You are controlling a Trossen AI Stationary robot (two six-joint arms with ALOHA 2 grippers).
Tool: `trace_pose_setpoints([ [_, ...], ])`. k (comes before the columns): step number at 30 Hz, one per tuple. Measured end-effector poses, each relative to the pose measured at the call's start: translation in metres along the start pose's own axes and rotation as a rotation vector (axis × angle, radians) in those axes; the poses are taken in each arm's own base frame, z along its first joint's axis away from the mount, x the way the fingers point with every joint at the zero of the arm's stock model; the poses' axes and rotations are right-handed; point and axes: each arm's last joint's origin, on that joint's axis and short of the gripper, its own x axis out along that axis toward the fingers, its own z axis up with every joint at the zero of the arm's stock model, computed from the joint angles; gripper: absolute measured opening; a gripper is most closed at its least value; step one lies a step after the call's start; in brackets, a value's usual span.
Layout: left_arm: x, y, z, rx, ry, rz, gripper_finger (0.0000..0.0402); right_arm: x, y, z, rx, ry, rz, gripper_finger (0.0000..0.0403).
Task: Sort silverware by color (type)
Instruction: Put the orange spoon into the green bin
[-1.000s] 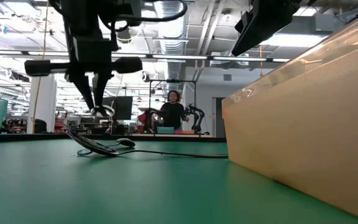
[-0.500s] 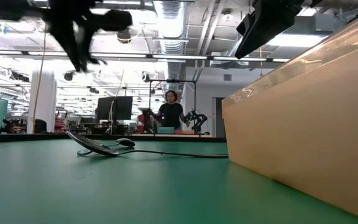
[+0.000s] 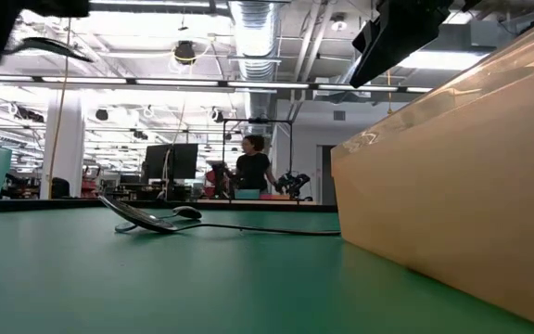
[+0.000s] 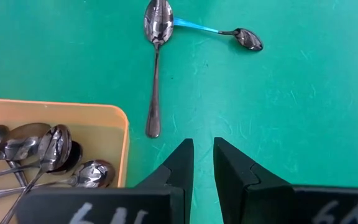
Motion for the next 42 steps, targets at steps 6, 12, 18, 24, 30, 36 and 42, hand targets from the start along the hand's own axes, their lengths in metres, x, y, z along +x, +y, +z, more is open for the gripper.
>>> trace_pose_setpoints([
  [6, -0.003, -0.016, -0.013, -0.147, 0.038, -0.038, 0.0000, 0.000, 0.000, 0.000, 0.000, 0.000, -0.001, 0.0071],
  [12, -0.005, -0.033, -0.025, -0.260, 0.037, -0.066, 0.0000, 0.000, 0.000, 0.000, -0.003, 0.000, -0.001, 0.0071],
  [18, -0.008, -0.051, -0.032, -0.400, 0.002, -0.132, 0.0000, 0.000, 0.000, 0.000, -0.003, 0.000, -0.001, 0.0071],
  [24, -0.010, -0.060, -0.042, -0.576, -0.035, -0.111, 0.0000, 0.000, 0.000, 0.000, -0.003, 0.000, -0.001, 0.0071],
  [30, -0.011, -0.066, -0.049, -0.692, -0.038, -0.113, 0.0000, 0.000, 0.000, 0.000, -0.003, 0.000, -0.001, 0.0071],
  [36, -0.004, -0.072, -0.060, -0.738, -0.028, -0.083, 0.0000, 0.000, 0.000, 0.000, -0.006, -0.001, -0.001, 0.0071],
  [42, 0.012, -0.076, -0.069, -0.746, 0.042, -0.063, 0.0000, 0.000, 0.000, 0.000, -0.006, -0.001, -0.001, 0.0071],
])
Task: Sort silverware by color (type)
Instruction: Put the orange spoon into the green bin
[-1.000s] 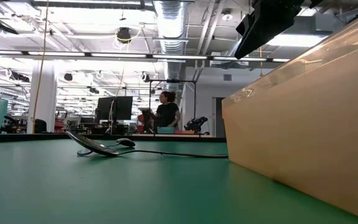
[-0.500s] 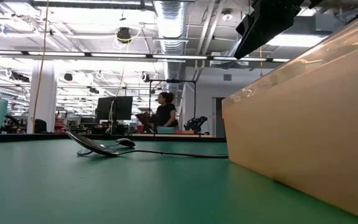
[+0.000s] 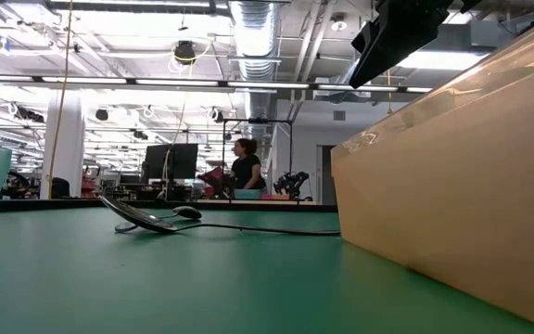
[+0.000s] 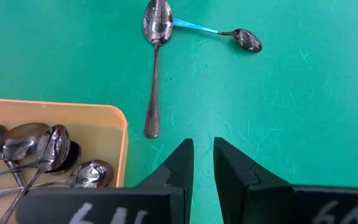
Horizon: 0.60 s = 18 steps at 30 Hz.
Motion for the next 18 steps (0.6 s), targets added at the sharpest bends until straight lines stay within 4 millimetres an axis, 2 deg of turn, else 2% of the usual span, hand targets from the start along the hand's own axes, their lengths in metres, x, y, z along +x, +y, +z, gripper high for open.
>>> trace_pose_setpoints([
  [9, 0.033, 0.002, -0.004, 0.048, 0.057, 0.005, 0.0000, 0.000, -0.002, 0.000, -0.009, -0.001, -0.005, 0.0071],
  [18, 0.039, 0.004, -0.005, 0.110, 0.065, 0.011, 0.0004, 0.002, -0.012, 0.000, 0.017, 0.002, -0.027, 0.0071],
])
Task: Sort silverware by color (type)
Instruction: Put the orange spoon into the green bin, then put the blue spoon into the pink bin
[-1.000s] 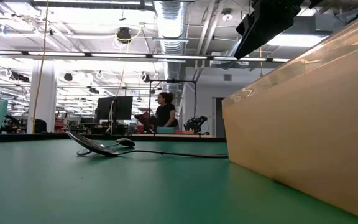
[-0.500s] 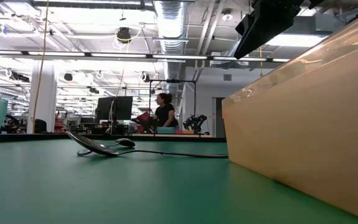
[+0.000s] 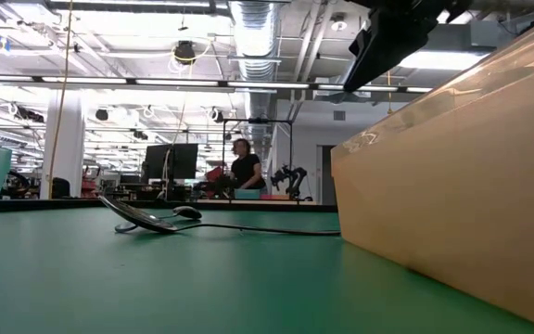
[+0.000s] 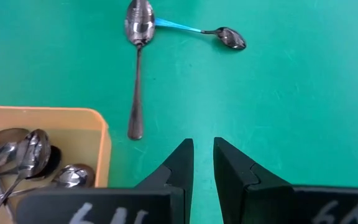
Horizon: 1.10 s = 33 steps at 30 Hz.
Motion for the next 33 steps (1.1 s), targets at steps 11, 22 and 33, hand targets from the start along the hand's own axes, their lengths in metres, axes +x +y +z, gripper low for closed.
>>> trace_pose_setpoints([
  [11, 0.000, -0.003, 0.000, 0.069, -0.018, -0.029, 0.0072, 0.001, -0.005, 0.000, 0.013, 0.001, -0.010, 0.0071],
  [22, -0.003, -0.004, 0.001, 0.095, -0.029, -0.040, 0.0140, 0.001, -0.005, 0.001, 0.009, -0.005, -0.010, 0.0071],
  [33, -0.033, -0.009, 0.005, 0.132, -0.186, -0.062, 0.0141, 0.001, -0.004, 0.006, 0.054, -0.060, -0.008, 0.0071],
])
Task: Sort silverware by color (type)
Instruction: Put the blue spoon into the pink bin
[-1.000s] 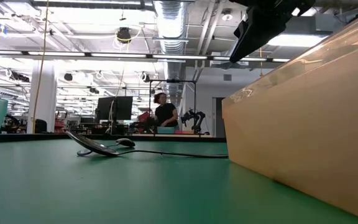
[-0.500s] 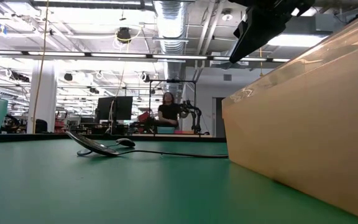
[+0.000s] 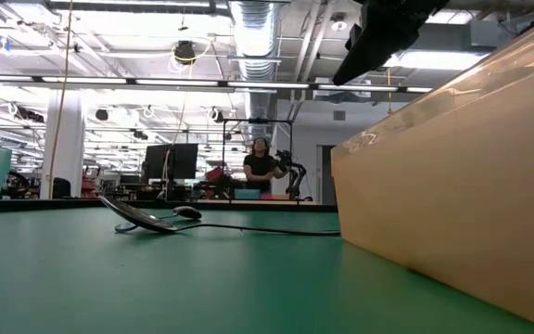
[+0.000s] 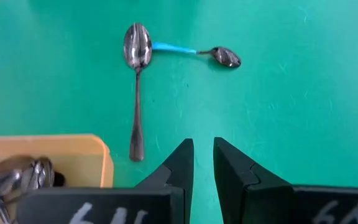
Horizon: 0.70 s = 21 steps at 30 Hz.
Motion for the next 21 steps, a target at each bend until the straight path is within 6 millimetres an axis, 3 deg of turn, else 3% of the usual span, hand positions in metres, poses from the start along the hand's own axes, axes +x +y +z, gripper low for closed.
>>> trace_pose_setpoints([
  [6, -0.018, -0.005, 0.012, 0.060, -0.215, -0.024, 0.0141, 0.000, 0.000, 0.001, 0.022, -0.010, 0.001, 0.0071],
  [11, -0.027, 0.002, 0.033, 0.063, -0.327, 0.059, 0.0141, 0.000, 0.000, 0.002, 0.024, -0.020, 0.001, 0.0071],
  [21, -0.021, 0.022, 0.089, 0.188, -0.374, 0.218, 0.0141, 0.000, 0.000, 0.005, 0.029, -0.049, 0.003, 0.0071],
])
